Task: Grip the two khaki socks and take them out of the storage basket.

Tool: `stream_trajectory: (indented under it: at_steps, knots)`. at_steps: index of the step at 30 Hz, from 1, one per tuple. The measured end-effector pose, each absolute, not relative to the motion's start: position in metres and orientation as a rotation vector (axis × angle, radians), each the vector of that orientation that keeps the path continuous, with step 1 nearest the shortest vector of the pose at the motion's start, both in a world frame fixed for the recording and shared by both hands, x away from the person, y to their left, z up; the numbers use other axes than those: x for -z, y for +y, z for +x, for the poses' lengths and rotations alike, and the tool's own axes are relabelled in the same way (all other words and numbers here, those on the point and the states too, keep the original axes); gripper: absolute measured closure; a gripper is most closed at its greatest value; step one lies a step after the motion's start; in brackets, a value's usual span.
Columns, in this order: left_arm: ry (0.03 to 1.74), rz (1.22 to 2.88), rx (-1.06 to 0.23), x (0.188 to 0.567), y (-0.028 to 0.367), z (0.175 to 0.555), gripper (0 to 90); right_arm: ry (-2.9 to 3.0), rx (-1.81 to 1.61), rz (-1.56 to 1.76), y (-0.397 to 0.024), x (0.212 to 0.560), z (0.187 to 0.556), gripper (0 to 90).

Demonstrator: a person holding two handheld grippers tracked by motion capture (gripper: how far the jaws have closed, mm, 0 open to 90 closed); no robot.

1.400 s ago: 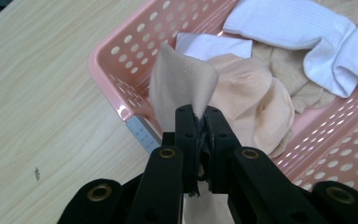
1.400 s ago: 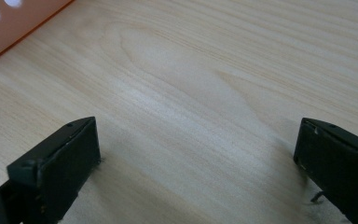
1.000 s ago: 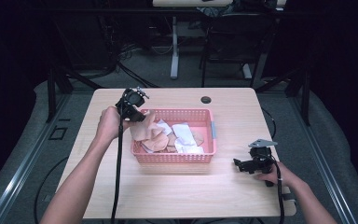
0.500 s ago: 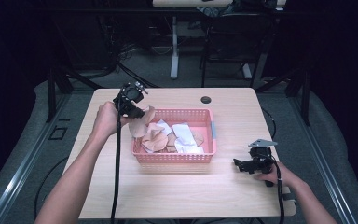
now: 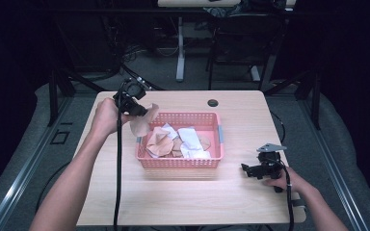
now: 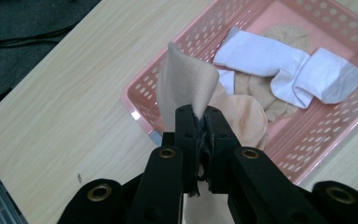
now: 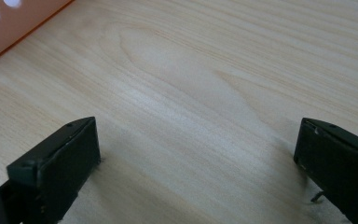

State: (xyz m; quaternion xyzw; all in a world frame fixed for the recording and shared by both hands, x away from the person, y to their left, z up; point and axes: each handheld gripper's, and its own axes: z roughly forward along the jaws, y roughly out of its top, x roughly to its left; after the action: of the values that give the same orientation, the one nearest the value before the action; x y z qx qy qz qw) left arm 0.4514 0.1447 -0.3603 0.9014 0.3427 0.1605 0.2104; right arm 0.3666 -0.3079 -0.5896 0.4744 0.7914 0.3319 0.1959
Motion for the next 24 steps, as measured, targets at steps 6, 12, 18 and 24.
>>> stream_trajectory:
  at_steps: [6,12,18,24]
  knots:
    - [0.974,2.487,-0.457,0.352,0.157,0.449,85.5,2.217,-0.93,1.329,-0.308,0.59,0.367,0.0]
    - [1.004,2.47,-0.47,0.346,0.175,0.447,85.5,2.217,-0.93,1.329,-0.308,0.59,0.367,0.0]
    - [1.045,2.453,-0.484,0.342,0.193,0.444,85.5,2.217,-0.93,1.329,-0.308,0.59,0.367,0.0]
    - [1.086,2.433,-0.501,0.34,0.213,0.441,85.5,2.217,-0.93,1.329,-0.308,0.59,0.367,0.0]
